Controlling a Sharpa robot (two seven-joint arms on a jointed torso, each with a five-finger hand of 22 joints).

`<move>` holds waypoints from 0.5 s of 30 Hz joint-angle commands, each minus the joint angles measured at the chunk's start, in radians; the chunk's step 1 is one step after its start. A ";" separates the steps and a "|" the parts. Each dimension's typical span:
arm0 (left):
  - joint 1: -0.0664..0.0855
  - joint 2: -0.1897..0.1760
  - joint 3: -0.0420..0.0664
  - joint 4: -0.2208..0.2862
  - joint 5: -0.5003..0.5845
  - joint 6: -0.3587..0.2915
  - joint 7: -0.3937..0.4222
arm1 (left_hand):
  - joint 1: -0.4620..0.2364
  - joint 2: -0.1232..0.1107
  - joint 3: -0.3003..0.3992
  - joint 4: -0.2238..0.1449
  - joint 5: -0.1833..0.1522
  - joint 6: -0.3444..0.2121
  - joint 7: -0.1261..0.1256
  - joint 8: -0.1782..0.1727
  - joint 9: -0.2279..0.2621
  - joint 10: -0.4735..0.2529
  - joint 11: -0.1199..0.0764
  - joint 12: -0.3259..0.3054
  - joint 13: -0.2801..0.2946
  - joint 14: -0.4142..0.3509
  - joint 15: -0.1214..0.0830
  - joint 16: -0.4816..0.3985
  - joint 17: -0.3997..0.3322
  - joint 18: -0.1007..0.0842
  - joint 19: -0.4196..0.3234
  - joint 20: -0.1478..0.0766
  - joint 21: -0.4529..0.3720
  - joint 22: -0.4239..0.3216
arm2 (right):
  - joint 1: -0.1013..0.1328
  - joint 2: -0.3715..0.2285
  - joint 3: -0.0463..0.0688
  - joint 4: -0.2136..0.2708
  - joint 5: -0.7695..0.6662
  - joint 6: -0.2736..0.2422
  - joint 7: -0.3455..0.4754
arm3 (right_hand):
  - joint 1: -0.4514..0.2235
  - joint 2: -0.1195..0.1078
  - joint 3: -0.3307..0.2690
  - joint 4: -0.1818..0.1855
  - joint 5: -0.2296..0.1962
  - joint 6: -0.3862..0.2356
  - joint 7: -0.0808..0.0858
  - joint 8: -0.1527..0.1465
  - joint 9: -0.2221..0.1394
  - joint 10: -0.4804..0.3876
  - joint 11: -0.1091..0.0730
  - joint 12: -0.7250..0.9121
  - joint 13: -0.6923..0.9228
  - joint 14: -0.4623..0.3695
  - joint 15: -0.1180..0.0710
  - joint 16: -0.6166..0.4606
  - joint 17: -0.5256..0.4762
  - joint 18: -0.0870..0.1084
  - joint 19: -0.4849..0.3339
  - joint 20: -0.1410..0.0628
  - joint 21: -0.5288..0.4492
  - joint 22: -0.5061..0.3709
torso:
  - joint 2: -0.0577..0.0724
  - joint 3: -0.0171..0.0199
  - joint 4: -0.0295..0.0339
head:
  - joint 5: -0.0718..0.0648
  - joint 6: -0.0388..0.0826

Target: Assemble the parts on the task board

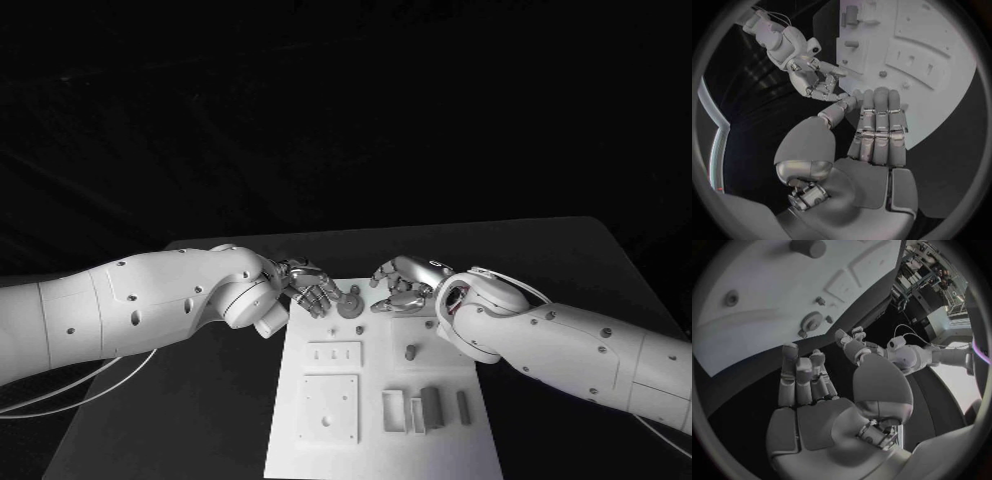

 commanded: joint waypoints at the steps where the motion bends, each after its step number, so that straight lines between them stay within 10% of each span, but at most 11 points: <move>1: 0.000 -0.001 0.000 0.005 -0.050 -0.025 -0.041 | -0.011 -0.006 0.003 -0.001 0.048 0.068 -0.058 0.004 0.100 0.011 -0.004 0.012 0.011 0.006 -0.007 0.017 0.004 0.015 0.011 -0.003 0.009 0.012 | 0.001 -0.016 0.028 -0.007 0.056 -0.021 0.019 | 0.011 -0.001 -0.008 -0.001 0.003 -0.029 0.033 0.001 0.001 -0.006 0.002 0.008 0.001 -0.002 0.004 0.004 0.002 0.014 -0.008 -0.001 -0.005 0.018 | -0.001 0.0025 -0.0019 | 0.003 -0.002; 7: -0.008 -0.010 0.000 0.021 -0.120 -0.023 -0.069 | -0.032 -0.026 0.001 0.000 0.135 0.089 -0.068 0.006 0.126 0.019 -0.014 0.039 0.038 0.011 -0.015 0.057 0.012 0.016 0.025 -0.012 0.023 0.041 | 0.008 -0.039 0.064 -0.051 0.140 -0.043 0.028 | 0.013 0.006 -0.013 -0.002 0.002 -0.023 0.031 0.006 0.004 -0.005 0.001 0.015 0.001 -0.001 0.003 0.008 0.003 0.014 -0.006 0.000 -0.003 0.019 | -0.002 0.0002 -0.0001 | 0.003 -0.003; 15: -0.030 -0.023 0.000 0.048 -0.244 -0.032 -0.107 | -0.046 -0.048 -0.005 0.005 0.146 0.117 -0.082 0.011 0.156 0.033 -0.028 0.078 0.067 0.023 -0.028 0.110 0.019 0.019 0.049 -0.023 0.045 0.074 | 0.044 -0.068 0.089 -0.093 0.181 -0.057 0.039 | 0.015 0.012 -0.016 -0.005 0.002 -0.021 0.030 0.009 0.005 -0.004 0.000 0.019 0.000 0.000 0.002 0.010 0.003 0.014 -0.004 0.000 -0.002 0.019 | -0.011 0.0050 0.0002 | 0.006 -0.018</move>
